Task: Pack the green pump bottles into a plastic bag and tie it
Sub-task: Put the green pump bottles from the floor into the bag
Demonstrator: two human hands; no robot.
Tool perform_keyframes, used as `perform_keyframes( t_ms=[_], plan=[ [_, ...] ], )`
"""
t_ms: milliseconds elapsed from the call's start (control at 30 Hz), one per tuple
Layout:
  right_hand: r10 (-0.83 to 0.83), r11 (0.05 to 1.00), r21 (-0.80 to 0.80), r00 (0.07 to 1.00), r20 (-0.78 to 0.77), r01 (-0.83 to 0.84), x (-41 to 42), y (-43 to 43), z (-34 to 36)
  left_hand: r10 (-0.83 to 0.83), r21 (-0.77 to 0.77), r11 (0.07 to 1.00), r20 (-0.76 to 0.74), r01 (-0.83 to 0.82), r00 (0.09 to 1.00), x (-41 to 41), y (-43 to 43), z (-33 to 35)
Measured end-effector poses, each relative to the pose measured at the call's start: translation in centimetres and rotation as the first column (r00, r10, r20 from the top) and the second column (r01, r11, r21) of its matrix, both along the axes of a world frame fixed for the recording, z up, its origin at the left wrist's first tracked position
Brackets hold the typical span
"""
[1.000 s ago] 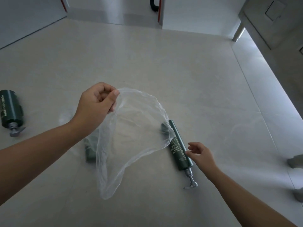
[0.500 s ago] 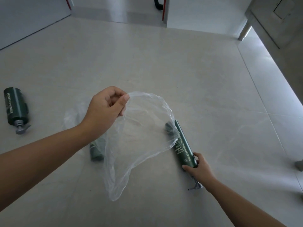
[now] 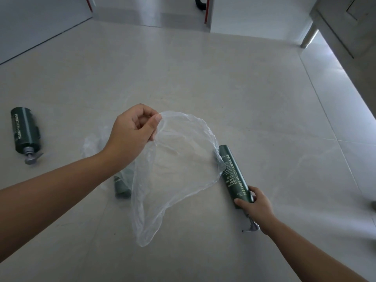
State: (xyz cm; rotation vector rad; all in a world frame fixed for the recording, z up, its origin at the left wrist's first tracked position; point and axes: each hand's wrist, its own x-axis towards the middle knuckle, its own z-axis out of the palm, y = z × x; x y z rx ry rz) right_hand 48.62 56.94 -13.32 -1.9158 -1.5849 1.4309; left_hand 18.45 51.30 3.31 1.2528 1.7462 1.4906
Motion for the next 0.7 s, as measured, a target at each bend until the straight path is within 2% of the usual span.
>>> perform_keyframes(
  t_ms=[333, 500, 700],
  plan=[
    [-0.054, 0.993, 0.099, 0.991, -0.125, 0.067, 2.2, 1.9, 4.6, -0.027, 0.032, 0.999, 0.009, 0.026, 1.000, 1.2, 1.7, -0.4],
    [0.061, 0.989, 0.145, 0.976, -0.210, -0.030, 2.0, 1.8, 7.2, -0.028, 0.036, 0.999, 0.019, 0.027, 0.999, 1.2, 2.0, -0.4],
    [0.156, 0.988, 0.047, 0.932, -0.326, -0.149, 2.6, 1.4, 8.7, -0.023, 0.045, 0.999, 0.012, 0.022, 1.000, 0.9, 1.5, -0.1]
  ],
)
